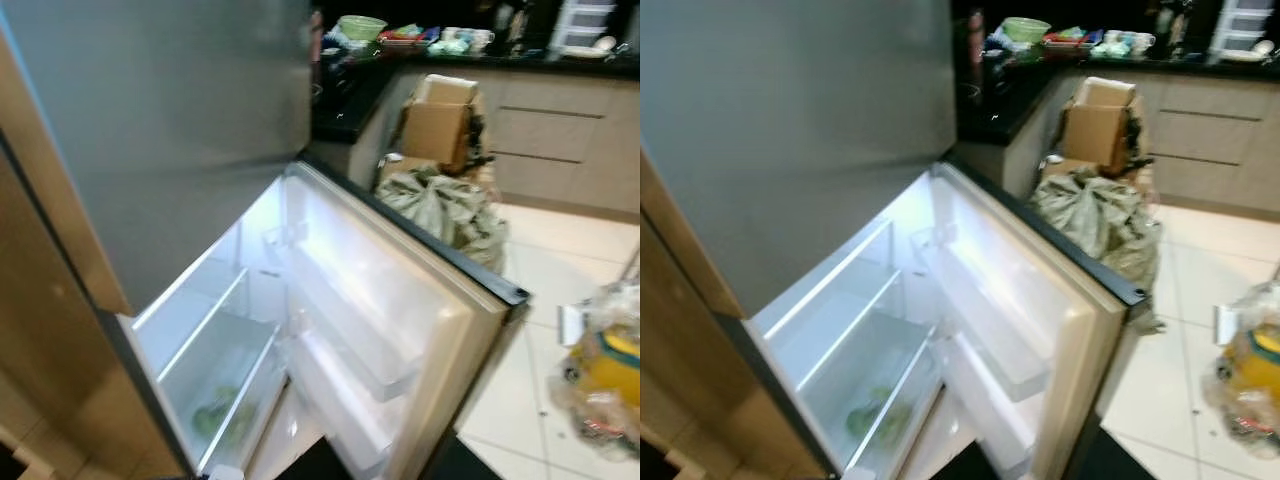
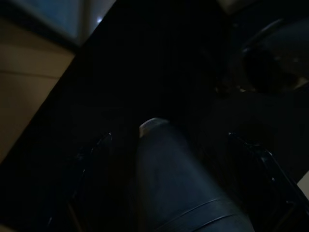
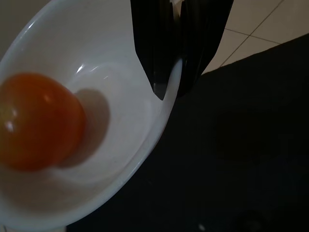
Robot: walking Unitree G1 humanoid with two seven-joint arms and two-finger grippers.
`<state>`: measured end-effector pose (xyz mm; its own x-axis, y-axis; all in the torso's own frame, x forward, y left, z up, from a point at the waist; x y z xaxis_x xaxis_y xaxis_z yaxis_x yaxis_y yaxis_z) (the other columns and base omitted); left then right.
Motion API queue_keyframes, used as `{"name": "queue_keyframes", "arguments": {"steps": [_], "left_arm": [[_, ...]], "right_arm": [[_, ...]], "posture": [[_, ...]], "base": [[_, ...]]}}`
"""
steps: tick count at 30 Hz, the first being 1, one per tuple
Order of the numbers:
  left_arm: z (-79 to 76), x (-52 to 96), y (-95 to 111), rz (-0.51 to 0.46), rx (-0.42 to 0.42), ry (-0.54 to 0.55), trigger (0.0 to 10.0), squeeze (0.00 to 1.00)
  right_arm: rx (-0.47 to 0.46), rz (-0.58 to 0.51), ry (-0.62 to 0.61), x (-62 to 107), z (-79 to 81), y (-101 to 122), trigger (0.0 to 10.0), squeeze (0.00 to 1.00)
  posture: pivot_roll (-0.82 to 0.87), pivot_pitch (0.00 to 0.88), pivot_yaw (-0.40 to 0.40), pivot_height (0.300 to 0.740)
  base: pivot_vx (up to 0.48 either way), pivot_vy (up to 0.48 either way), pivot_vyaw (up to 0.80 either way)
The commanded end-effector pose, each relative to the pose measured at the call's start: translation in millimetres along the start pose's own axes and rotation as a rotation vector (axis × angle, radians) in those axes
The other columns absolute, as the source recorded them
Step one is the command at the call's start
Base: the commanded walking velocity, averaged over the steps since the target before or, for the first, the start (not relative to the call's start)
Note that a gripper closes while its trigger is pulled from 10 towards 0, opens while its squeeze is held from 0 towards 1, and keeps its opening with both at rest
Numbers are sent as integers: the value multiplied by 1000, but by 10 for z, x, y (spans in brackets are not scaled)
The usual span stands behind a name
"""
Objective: Restocking fridge
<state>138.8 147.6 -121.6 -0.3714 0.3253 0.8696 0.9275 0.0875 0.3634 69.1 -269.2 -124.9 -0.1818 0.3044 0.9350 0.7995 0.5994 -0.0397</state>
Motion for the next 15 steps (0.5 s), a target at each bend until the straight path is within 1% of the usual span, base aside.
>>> {"name": "queue_keyframes", "arguments": {"steps": [1,15], "left_arm": [[51,14,72,-14,-11,16,10000,0],[42,11,68,-15,-3,15,10000,0]], "right_arm": [[1,-14,-15,-1,-45,32,10000,0],[8,-23,-7,-1,-34,69,10000,0]], "posture": [[-171,0,56,740],[-170,0,56,740]], "base": [[0,-465,0],[0,-467,0]]}}
Point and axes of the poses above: a point about 5 cm out from each wrist's last joint towards the gripper, its own x axis pointing back from the gripper into the wrist, its own y axis along the axis of the wrist's last joint, z = x × y, the point moved 2 cm from there along -x, pointing out of the wrist towards the gripper, and after that the axes turned 15 degrees about x, right-handed, at the moved point
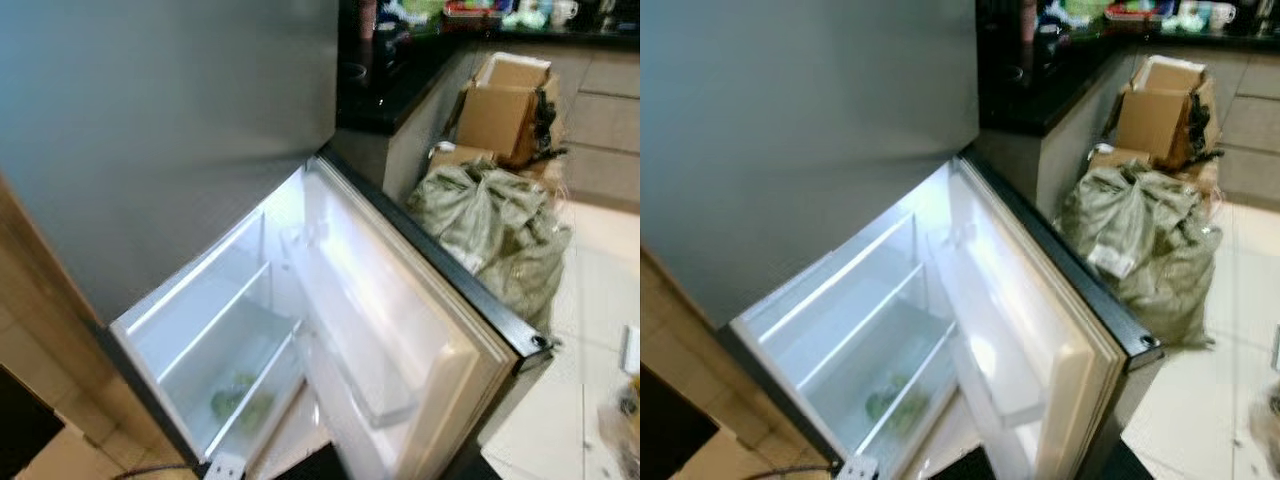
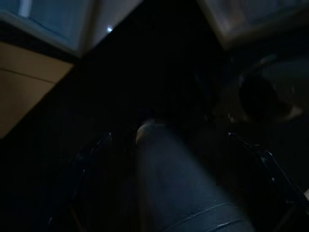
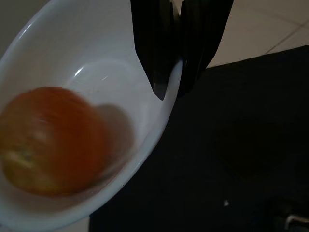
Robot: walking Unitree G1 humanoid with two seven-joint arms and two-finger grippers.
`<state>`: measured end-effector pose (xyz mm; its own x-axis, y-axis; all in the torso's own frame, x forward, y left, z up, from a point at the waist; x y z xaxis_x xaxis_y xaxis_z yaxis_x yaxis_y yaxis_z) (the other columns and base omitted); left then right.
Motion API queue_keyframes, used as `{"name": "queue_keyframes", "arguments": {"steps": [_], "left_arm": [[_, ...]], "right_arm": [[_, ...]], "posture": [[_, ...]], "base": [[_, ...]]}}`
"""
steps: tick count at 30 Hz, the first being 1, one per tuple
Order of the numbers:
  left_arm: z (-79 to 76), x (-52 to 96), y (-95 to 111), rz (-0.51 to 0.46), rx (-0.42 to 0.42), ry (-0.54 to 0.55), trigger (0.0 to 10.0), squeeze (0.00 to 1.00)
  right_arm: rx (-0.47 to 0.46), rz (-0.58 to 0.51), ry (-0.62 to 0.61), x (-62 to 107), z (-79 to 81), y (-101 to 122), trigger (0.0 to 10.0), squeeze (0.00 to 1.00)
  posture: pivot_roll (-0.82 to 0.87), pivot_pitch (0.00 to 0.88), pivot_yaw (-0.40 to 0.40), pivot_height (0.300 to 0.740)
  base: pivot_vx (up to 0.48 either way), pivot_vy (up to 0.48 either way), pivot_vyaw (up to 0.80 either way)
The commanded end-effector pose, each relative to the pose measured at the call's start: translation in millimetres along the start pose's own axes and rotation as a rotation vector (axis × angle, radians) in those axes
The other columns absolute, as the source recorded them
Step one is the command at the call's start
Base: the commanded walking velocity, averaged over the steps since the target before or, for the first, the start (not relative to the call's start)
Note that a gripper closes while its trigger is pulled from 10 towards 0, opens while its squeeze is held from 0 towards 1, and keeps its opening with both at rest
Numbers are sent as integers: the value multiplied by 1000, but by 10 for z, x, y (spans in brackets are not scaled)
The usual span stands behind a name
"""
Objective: Restocking fridge
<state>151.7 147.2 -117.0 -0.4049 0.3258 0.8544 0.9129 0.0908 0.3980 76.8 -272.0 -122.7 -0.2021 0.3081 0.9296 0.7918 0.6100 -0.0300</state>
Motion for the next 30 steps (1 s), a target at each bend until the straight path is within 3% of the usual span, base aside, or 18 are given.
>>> {"name": "queue_keyframes", "arguments": {"steps": [1,22,30], "left_arm": [[54,22,-68,21,7,19,10000,0],[33,10,-40,12,8,20,10000,0],[95,19,40,-31,30,75,10000,0]], "right_arm": [[0,-9,10,1,39,26,10000,0],[2,-7,17,0,21,7,10000,0],[5,-10,18,0,8,17,10000,0]], "posture": [[-169,0,55,740],[-173,0,55,740],[-173,0,55,740]], "base": [[0,-465,0],[0,-405,0],[0,0,0]]}}
Point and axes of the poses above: a point about 5 cm out from each wrist's last joint towards the gripper, its own x axis pointing back from the gripper into the wrist, its own y axis along the axis of the wrist's last joint, z = x × y, the point moved 2 cm from there along -x, pointing out of the wrist towards the gripper, and after that the axes turned 15 degrees about x, right-handed, at the moved point
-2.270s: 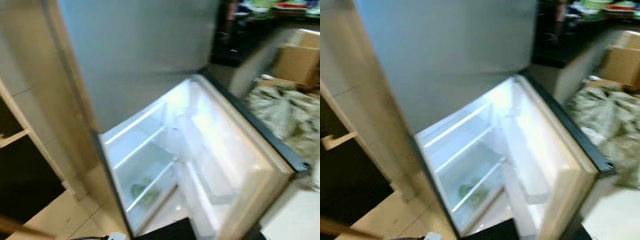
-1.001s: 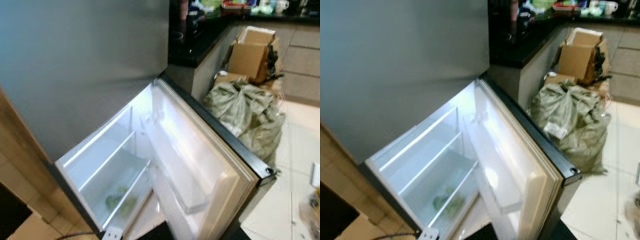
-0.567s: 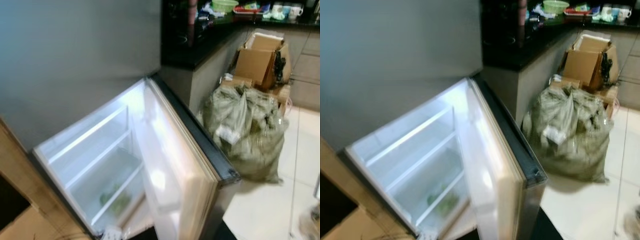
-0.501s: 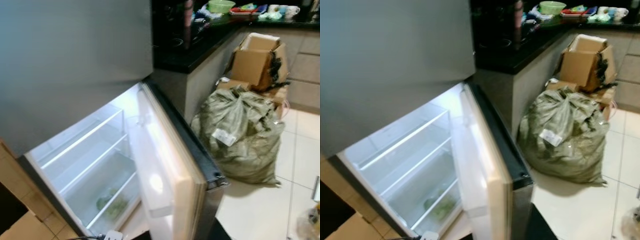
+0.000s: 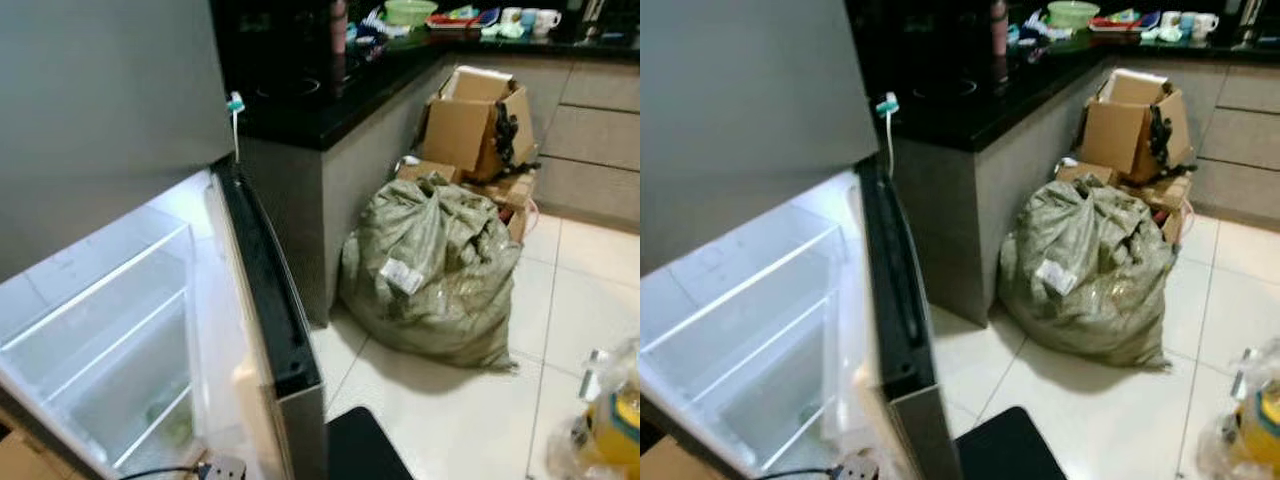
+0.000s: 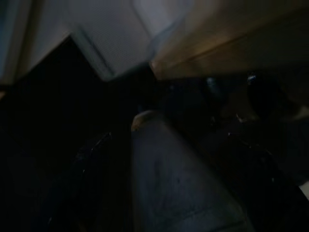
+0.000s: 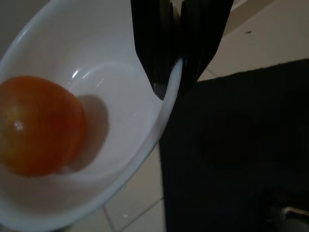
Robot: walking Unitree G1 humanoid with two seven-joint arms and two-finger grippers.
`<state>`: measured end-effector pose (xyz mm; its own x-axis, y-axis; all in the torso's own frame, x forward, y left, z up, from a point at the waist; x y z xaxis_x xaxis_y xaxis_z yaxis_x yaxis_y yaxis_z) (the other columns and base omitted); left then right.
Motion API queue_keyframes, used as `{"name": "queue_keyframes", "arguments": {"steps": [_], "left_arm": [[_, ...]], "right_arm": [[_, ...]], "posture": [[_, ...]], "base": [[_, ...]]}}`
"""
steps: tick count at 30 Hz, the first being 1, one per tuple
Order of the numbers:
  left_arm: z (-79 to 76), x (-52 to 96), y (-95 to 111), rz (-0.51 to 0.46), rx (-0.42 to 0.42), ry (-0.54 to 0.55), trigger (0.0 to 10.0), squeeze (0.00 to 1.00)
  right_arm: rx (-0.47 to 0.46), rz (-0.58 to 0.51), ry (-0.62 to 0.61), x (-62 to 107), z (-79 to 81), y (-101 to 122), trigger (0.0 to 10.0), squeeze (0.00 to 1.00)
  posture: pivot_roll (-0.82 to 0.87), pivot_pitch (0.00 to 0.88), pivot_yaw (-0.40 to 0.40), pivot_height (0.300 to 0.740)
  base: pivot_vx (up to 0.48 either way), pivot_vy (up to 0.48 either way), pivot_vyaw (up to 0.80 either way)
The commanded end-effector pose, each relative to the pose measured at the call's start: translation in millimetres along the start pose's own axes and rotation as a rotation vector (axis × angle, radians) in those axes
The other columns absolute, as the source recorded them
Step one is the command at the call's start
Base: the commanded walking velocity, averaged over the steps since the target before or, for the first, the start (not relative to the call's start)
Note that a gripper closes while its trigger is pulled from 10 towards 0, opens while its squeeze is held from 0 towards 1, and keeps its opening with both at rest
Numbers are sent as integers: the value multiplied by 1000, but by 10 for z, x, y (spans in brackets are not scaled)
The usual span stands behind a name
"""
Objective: Restocking fridge
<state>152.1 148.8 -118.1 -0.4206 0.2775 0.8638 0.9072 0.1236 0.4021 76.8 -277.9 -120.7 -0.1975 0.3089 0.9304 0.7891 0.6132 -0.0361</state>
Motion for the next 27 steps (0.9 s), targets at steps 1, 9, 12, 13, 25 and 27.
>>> {"name": "queue_keyframes", "arguments": {"steps": [1,9,12,13,25,27], "left_arm": [[98,25,70,-30,10,43,10000,0],[393,109,252,-118,23,258,10000,0],[471,139,258,-125,29,312,10000,0],[493,148,262,-131,44,327,10000,0],[590,221,598,-346,316,362,10000,0],[586,241,760,-403,332,342,10000,0]], "right_arm": [[-1,-15,16,0,55,57,10000,0],[6,-18,17,0,42,72,10000,0],[12,-20,19,0,41,78,10000,0],[14,-21,19,0,39,81,10000,0],[26,-26,15,-1,11,100,10000,0],[31,-26,15,-1,4,102,10000,0]], "posture": [[-173,0,55,740],[-166,0,47,740],[-163,0,44,740],[-163,0,44,740],[-156,0,32,740],[-153,0,30,740]], "base": [[0,0,0],[0,0,0],[0,0,0],[0,0,0],[0,0,0],[0,0,0]]}}
Point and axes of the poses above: a point about 5 cm out from each wrist's last joint towards the gripper, its own x axis pointing back from the gripper into the wrist, its own y axis along the axis of the wrist's last joint, z = x × y, the point moved 2 cm from there along -x, pointing out of the wrist towards the gripper, and after that the axes turned 15 degrees about x, right-handed, at the moved point
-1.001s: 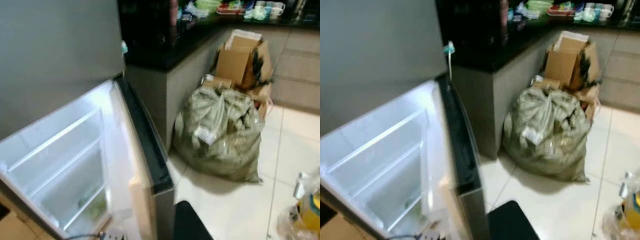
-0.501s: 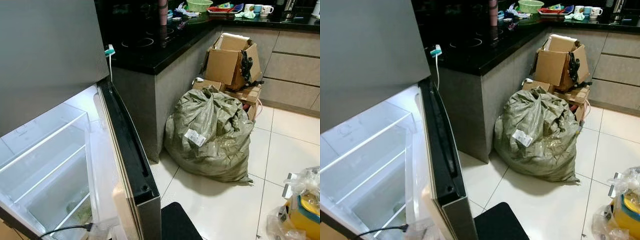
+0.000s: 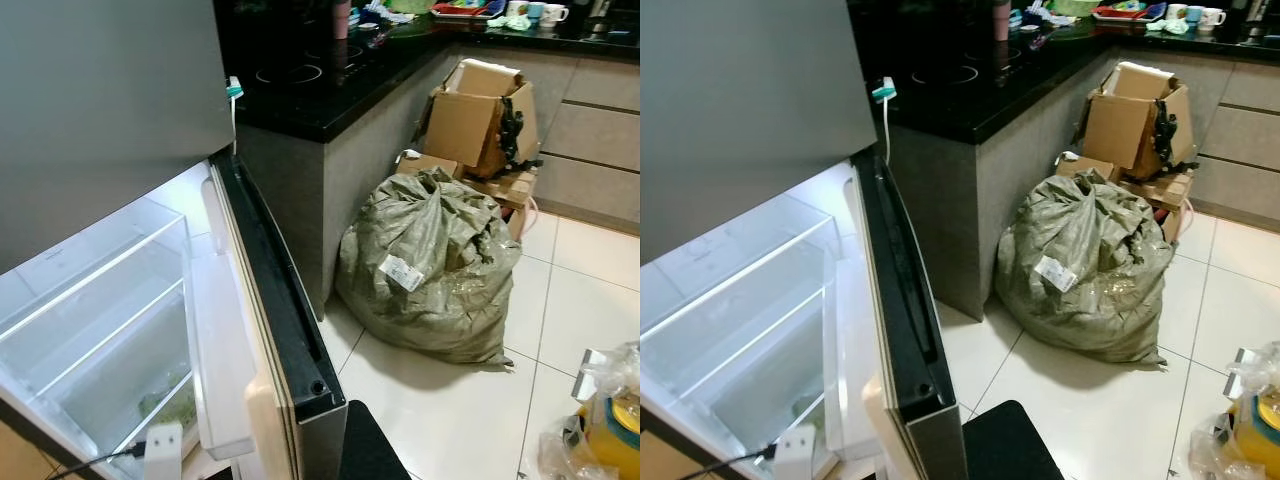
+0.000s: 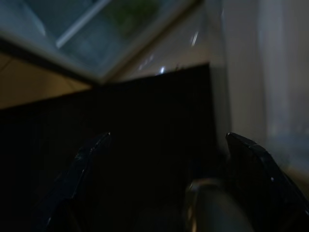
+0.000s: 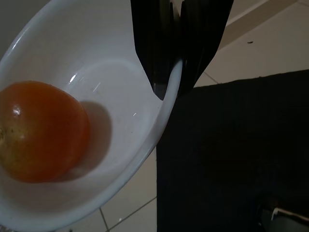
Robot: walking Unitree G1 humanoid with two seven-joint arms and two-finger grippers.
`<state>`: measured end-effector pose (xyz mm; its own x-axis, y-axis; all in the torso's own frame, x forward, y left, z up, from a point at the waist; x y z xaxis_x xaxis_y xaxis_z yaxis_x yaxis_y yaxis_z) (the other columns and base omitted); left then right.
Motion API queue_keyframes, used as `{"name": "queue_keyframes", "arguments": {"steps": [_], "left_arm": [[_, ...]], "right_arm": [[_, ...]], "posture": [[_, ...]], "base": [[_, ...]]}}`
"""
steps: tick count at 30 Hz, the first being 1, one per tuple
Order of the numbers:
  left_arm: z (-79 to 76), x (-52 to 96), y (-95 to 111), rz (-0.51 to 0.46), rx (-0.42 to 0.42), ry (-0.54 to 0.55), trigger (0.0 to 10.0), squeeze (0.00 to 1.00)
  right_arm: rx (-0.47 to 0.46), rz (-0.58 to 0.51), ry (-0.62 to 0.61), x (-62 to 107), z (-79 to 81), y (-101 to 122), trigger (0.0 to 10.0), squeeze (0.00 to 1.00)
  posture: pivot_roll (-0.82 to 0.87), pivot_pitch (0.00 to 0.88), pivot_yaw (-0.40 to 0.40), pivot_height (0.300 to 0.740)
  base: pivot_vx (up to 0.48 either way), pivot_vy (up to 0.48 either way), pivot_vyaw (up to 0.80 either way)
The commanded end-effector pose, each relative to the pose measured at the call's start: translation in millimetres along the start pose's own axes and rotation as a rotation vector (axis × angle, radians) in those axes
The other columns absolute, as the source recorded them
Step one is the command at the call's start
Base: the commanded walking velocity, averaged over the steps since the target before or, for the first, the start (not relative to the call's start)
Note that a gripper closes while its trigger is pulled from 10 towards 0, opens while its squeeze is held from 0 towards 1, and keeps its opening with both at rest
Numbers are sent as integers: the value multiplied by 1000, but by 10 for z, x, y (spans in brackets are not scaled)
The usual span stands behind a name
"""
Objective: Restocking fridge
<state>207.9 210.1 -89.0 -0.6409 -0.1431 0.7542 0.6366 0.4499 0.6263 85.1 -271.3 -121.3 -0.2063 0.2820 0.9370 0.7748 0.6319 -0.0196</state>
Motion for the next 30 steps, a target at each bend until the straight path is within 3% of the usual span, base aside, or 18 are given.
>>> {"name": "queue_keyframes", "arguments": {"steps": [1,3,4,5,6,7,8,16,18,19,20,21,22,26,28,30], "left_arm": [[51,-13,156,-53,31,0,10000,0],[-7,-31,291,-96,62,-29,9804,0],[-67,-44,409,-131,88,-61,4118,0],[-109,-50,493,-155,106,-84,4118,0],[-153,-54,560,-174,122,-110,3059,0],[-190,-55,606,-187,134,-134,392,0],[-227,-55,655,-201,146,-158,0,0],[-397,-51,806,-236,167,-256,0,0],[-513,-47,812,-230,165,-311,0,0],[-592,-44,793,-220,145,-341,3843,0],[-640,-42,777,-212,131,-360,3843,0],[-682,-39,754,-202,112,-374,7569,0],[-734,-35,723,-191,90,-395,10000,0],[-934,-5,590,-149,6,-478,10000,0],[-934,-5,590,-149,6,-478,10000,0],[-1159,43,466,-114,-52,-571,10000,0]], "right_arm": [[17,-2,-2,0,0,-2,10000,0],[20,-3,-2,0,-3,0,10000,0],[21,-4,-2,0,-3,1,10000,0],[22,-4,-2,0,-3,1,10000,0],[24,-4,-1,0,-2,1,10000,0],[25,-4,-1,0,-1,0,10000,0],[27,-3,1,0,3,-1,10000,0],[34,-4,9,0,28,-3,10000,0],[31,-7,9,0,37,5,10000,0],[30,-8,9,0,44,7,10000,0],[30,-8,10,0,48,8,10000,0],[29,-8,10,0,51,7,10000,0],[29,-8,10,1,55,6,10000,0],[27,-6,13,1,70,-5,10000,0],[27,-6,13,1,70,-5,10000,0],[25,-2,16,2,88,-23,10000,0]], "posture": [[-153,0,29,740],[-154,0,30,740],[-153,0,29,740],[-151,0,29,740],[-149,0,29,740],[-149,0,29,740],[-146,0,29,740],[-141,0,30,740],[-144,0,36,740],[-145,0,38,740],[-145,0,38,740],[-146,0,38,740],[-146,0,38,740],[-147,0,40,740],[-147,0,40,740],[-154,0,43,740]], "base": [[0,0,0],[0,0,0],[0,0,0],[0,0,0],[0,0,0],[0,0,0],[0,0,0],[0,0,0],[0,0,0],[0,0,0],[0,0,0],[0,0,0],[0,0,0],[0,0,0],[0,0,0],[0,0,0]]}}
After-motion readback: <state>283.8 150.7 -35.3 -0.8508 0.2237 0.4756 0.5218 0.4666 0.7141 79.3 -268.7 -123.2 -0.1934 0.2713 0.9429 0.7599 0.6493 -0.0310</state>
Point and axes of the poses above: a point about 5 cm out from each wrist's last joint towards the gripper, its own x axis pointing back from the gripper into the wrist, its own y axis along the axis of the wrist's last joint, z = x × y, the point moved 2 cm from there along -x, pointing out of the wrist towards the gripper, and after that the axes turned 15 degrees about x, right-handed, at the moved point
